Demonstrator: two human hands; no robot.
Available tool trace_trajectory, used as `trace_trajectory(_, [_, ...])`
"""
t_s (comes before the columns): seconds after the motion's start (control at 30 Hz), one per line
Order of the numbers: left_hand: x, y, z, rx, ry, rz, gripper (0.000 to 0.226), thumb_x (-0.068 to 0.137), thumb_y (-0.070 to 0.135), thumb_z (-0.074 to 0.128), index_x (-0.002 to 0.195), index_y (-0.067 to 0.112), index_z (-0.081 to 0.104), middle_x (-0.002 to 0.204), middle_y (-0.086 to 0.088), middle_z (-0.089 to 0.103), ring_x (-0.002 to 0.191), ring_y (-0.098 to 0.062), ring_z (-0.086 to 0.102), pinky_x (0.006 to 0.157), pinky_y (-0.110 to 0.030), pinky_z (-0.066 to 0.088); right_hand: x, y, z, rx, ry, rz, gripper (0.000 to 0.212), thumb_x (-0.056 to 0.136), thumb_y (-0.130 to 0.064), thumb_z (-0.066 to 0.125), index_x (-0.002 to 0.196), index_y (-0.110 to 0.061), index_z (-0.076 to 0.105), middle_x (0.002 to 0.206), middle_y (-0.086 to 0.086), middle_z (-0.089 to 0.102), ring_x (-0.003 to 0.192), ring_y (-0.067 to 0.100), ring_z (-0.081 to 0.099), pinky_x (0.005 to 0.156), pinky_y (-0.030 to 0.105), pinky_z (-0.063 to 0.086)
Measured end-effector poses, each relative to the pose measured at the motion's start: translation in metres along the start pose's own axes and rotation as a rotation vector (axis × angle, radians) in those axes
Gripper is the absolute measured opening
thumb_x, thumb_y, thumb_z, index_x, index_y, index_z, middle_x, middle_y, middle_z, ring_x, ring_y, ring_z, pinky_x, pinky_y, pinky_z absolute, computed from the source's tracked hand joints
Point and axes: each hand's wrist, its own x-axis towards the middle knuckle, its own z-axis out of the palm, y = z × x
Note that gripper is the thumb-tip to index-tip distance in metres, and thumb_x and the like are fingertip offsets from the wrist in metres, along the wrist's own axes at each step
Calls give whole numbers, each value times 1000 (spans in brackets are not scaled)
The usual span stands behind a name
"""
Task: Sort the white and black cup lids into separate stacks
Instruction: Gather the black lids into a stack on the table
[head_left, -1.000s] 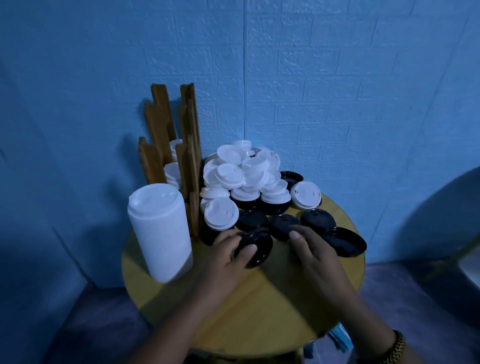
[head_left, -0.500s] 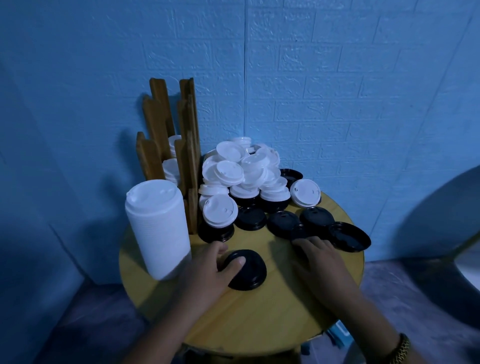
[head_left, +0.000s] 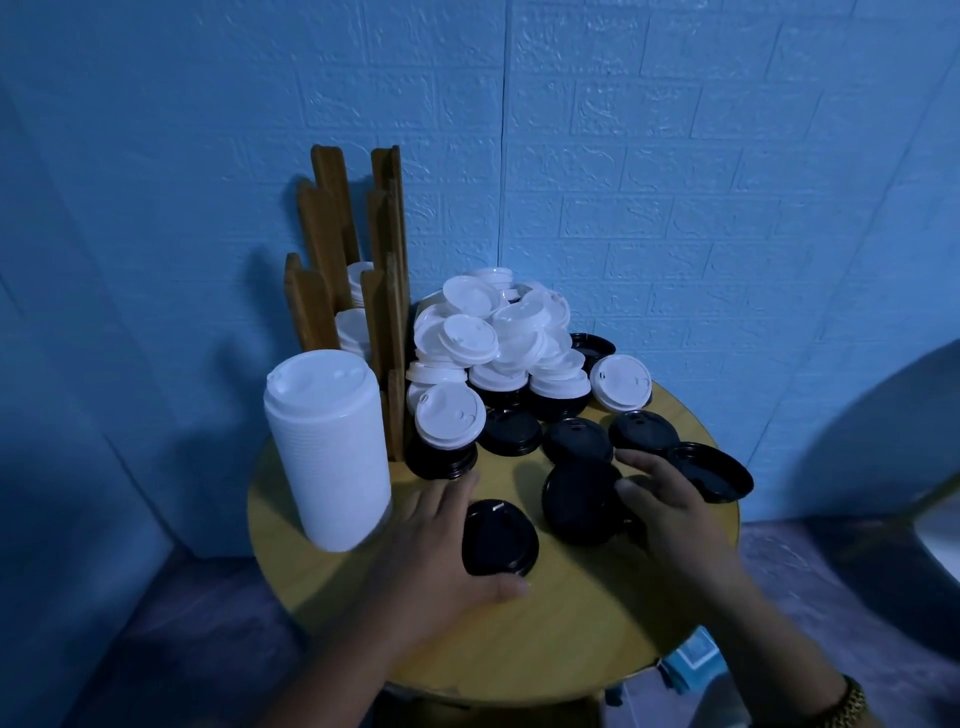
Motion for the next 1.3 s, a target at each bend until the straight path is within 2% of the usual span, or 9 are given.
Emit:
trace_trajectory(0.17, [-4,-3,-2,-98,-123,16,103,83,63,66,159,45,0,163,22,14,153,-9,12,123,-35,25,1,0,-5,-319,-60,58,34,104,-24,49,138,-27,48,107,-8,62,90,12,64,71,27,53])
trace_trajectory(0.33, [-5,0,1,0,-47,-30,121,70,84,65,160,38,-2,159,18,17,148,-10,15,117,-32,21,3,5,-4,-775,39,-166,42,100,-28,54,141,-23,47,139,0,47,111,12,53,91,31,50])
trace_trajectory(0.43, [-7,-4,-1,-87,-112,7,113,76,71,67,158,46,-7,163,25,5,153,-7,6,123,-34,20,5,3,-3,-842,-156,-273,57,95,-19,60,147,-30,40,155,-7,29,138,14,34,110,32,39])
trace_trajectory(0.5, [-9,-8,-4,-136,-136,26,103,81,61,67,156,51,-3,161,26,16,152,-6,16,122,-34,27,6,0,-2,-900,-347,-274,67,93,-15,59,151,-35,32,160,-15,17,147,12,21,118,30,30])
trace_trajectory(0.57, [-8,-8,-3,-82,-83,14,102,81,68,67,157,48,2,155,24,27,147,-6,24,119,-33,29,6,-1,-1,-1006,-423,-276,67,94,-17,55,153,-36,29,162,-16,13,148,10,20,118,27,26])
trace_trajectory(0.7, [-8,-6,-1,36,-30,-46,124,68,88,62,160,38,-5,155,18,22,147,-13,17,121,-37,21,5,3,5,-1172,-283,-308,61,98,-42,53,153,-33,29,152,-6,34,133,12,38,109,28,38])
trace_trajectory(0.87, [-14,-12,-5,-67,-90,3,104,81,62,66,158,47,-4,159,23,19,150,-9,15,123,-35,23,7,7,7,-1225,-172,-316,67,86,-69,52,140,-30,45,134,-7,41,123,11,38,102,25,41])
trace_trajectory(1.1, [-7,-7,-2,16,-52,-62,126,66,88,63,159,41,-9,160,17,14,149,-13,12,121,-38,22,10,-2,7,-1182,-282,-291,44,83,-72,55,89,-28,52,154,-11,34,129,9,40,100,27,42])
trace_trajectory(1.3, [-12,-12,-4,-113,-90,4,100,86,54,67,157,48,-3,157,23,26,145,-4,26,118,-26,25,-1,-8,-4,-1106,-416,-280,43,86,-56,63,117,-31,46,148,-12,33,120,5,39,98,23,47])
